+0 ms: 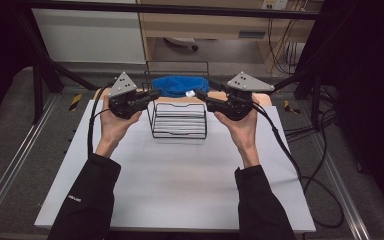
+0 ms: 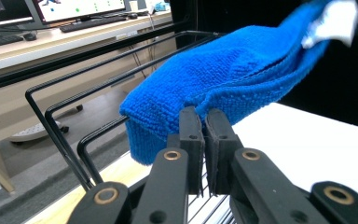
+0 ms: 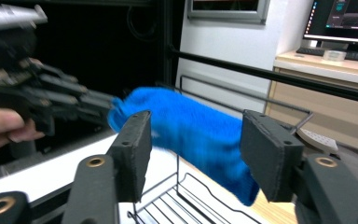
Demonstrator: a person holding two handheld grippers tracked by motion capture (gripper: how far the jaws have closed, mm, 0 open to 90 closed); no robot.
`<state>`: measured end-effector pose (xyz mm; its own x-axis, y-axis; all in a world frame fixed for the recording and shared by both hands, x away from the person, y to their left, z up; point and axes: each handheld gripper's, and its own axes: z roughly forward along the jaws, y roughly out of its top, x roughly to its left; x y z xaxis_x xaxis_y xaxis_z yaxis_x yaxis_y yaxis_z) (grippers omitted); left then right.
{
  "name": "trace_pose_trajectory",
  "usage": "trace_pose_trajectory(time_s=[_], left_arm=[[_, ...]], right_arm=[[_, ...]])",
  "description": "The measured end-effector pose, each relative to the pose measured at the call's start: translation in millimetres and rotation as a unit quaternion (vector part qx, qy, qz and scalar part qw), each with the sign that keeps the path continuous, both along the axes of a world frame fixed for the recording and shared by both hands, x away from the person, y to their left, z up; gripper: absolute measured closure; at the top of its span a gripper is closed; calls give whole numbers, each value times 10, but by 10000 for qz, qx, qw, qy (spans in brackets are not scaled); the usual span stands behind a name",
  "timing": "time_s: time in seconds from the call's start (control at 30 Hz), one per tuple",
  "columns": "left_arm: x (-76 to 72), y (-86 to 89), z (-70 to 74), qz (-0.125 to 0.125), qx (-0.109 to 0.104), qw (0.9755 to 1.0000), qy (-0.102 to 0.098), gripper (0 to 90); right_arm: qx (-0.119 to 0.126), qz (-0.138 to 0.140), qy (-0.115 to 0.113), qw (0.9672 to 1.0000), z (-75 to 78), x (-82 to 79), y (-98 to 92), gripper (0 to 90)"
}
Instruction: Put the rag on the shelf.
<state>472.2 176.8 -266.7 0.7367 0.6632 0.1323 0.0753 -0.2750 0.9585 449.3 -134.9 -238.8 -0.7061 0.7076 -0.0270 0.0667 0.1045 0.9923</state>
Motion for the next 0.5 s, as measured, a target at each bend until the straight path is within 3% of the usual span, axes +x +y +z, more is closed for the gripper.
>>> trace_pose_trajectory(time_s=[0.07,0.13,0.23,0.3,0.37,0.5], left_arm=[[-1,-3,-1,2,27,10000,-4,864],[0,-3,-1,2,22,10000,4,863],[0,4,0,1,5,10000,10,859],[-4,11,1,-4,13,10000,34,851],[-20,24,6,-23,-20,9999,102,825],[-94,81,41,-60,-173,9994,279,728]], right_arm=[[50,55,-40,10000,52,-16,5,454],[61,85,18,9999,87,-12,31,584],[72,304,417,9986,57,41,91,780],[-145,290,590,9977,-6,78,149,857],[-283,291,666,9970,-71,115,193,900],[-518,105,745,9958,-159,177,223,900]])
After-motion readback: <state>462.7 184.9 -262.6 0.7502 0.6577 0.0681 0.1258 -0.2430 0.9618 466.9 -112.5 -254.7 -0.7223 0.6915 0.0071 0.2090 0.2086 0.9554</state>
